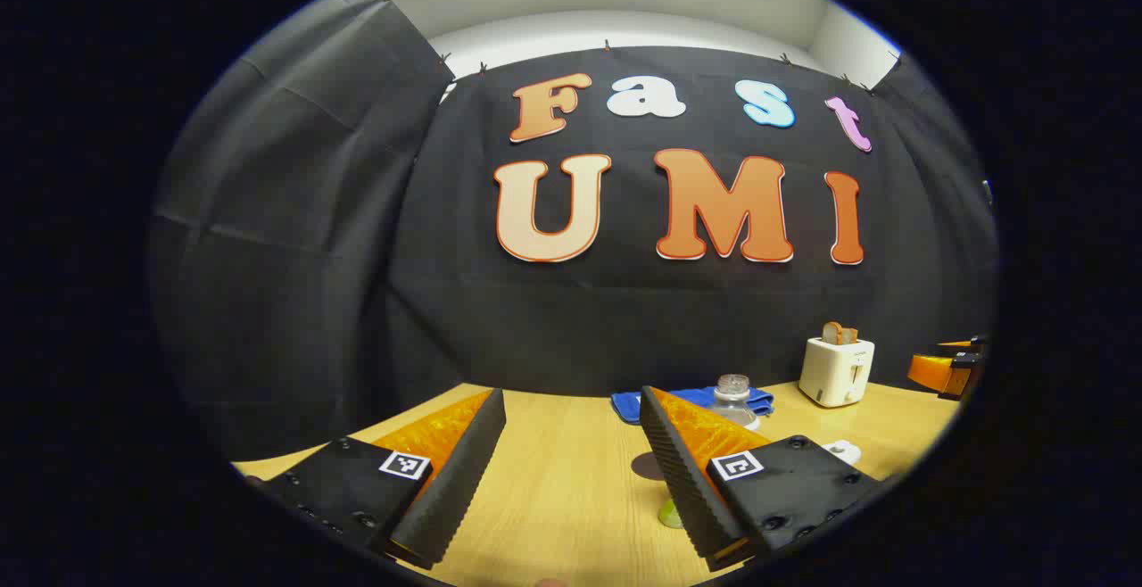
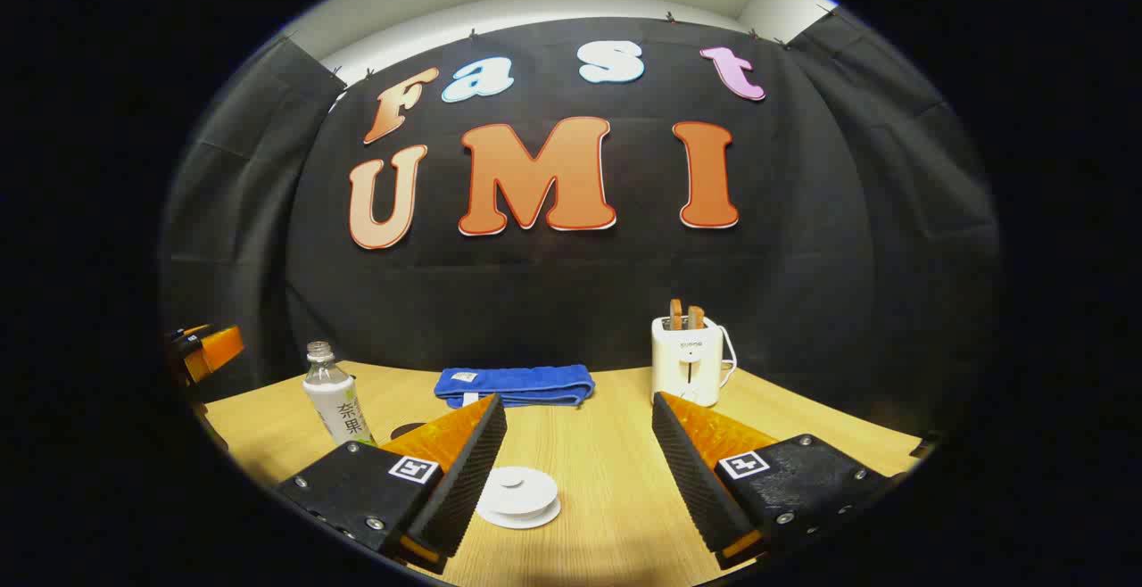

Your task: Open the teacup lid with one hand, grasp the water bottle and pour water into the teacup with the other hand; after pouring, place the water bottle on the coaster and then close the teacup lid.

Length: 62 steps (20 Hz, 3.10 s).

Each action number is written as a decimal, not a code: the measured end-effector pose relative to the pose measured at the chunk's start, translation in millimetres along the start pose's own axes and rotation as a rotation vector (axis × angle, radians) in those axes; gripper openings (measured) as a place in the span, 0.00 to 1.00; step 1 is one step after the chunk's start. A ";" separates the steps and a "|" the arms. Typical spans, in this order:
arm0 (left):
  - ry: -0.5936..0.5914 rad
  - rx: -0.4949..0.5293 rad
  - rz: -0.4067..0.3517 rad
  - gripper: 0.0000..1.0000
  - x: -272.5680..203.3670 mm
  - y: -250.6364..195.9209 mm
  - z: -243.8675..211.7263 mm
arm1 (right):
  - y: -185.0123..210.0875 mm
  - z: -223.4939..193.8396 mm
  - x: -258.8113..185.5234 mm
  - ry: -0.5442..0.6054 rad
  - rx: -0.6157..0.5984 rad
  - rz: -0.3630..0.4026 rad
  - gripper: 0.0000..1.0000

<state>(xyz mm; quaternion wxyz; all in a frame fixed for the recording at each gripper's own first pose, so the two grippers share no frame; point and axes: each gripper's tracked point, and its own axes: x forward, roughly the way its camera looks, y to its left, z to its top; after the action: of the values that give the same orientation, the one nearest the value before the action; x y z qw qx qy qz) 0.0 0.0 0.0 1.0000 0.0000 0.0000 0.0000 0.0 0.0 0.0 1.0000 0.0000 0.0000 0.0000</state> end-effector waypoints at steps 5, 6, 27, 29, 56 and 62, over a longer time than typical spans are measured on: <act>-0.002 -0.001 -0.024 0.99 0.5 -11.9 -1.3 | 2.0 2.2 0.5 -0.012 -0.002 0.008 0.98; -0.003 -0.002 -0.023 0.99 1.8 -10.8 -1.7 | 1.2 3.8 0.2 -0.020 -0.010 0.004 0.98; 0.048 -0.009 -0.001 0.99 7.7 1.3 -21.1 | 24.2 -25.0 11.6 0.050 -0.067 0.023 0.98; 0.052 -0.005 -0.001 0.99 9.8 1.3 -23.2 | 33.6 -34.7 20.2 0.065 -0.074 0.037 0.98; 0.093 0.004 0.054 0.99 26.3 30.0 -46.6 | 68.2 -118.1 69.6 0.307 -0.114 0.079 0.54; 0.095 -0.002 0.056 0.99 26.2 31.3 -48.5 | 65.5 -115.9 70.3 0.303 -0.119 0.068 0.37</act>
<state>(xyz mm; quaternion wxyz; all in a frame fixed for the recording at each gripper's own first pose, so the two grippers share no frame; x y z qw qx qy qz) 26.2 31.3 -48.5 0.9985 -0.0012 0.0476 0.0279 70.3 65.5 -115.9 0.9862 -0.0594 0.1507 0.0340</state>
